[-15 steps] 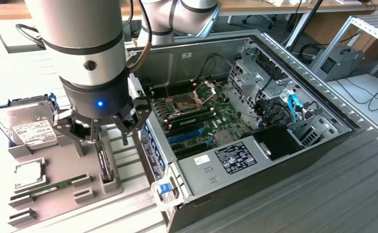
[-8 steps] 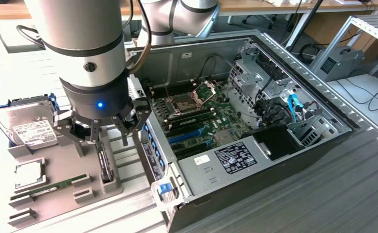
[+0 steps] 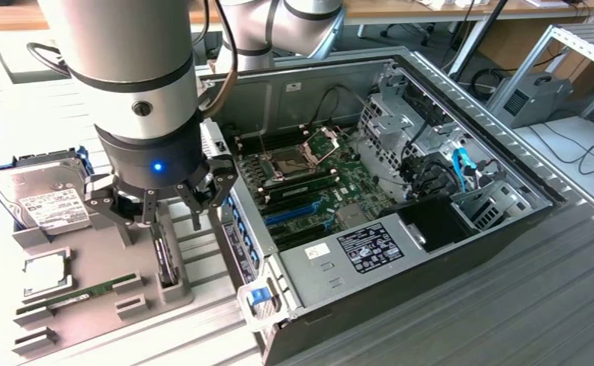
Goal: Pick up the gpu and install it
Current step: 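Pick up the gpu and move the gpu toward the slot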
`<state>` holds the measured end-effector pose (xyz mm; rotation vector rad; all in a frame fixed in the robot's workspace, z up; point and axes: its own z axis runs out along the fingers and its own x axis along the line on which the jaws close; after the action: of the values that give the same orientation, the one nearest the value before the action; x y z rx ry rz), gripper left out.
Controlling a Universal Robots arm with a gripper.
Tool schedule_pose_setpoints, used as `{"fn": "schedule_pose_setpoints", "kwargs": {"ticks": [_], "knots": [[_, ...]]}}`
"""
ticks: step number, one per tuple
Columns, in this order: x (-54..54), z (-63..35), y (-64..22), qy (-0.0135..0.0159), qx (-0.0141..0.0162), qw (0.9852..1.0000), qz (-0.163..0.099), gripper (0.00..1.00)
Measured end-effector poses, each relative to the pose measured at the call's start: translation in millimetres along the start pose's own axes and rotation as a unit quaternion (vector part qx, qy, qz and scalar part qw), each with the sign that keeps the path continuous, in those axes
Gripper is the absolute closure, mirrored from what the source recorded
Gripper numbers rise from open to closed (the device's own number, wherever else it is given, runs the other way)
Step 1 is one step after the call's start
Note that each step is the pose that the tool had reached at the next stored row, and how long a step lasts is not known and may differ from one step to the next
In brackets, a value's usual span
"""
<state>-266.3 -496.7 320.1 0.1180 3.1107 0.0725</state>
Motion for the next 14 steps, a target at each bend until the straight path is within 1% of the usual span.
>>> {"fn": "schedule_pose_setpoints", "kwargs": {"ticks": [14], "knots": [[3.3, 1.1, -0.3, 0.0001, 0.0001, 1.0000, 0.000, 0.52]]}}
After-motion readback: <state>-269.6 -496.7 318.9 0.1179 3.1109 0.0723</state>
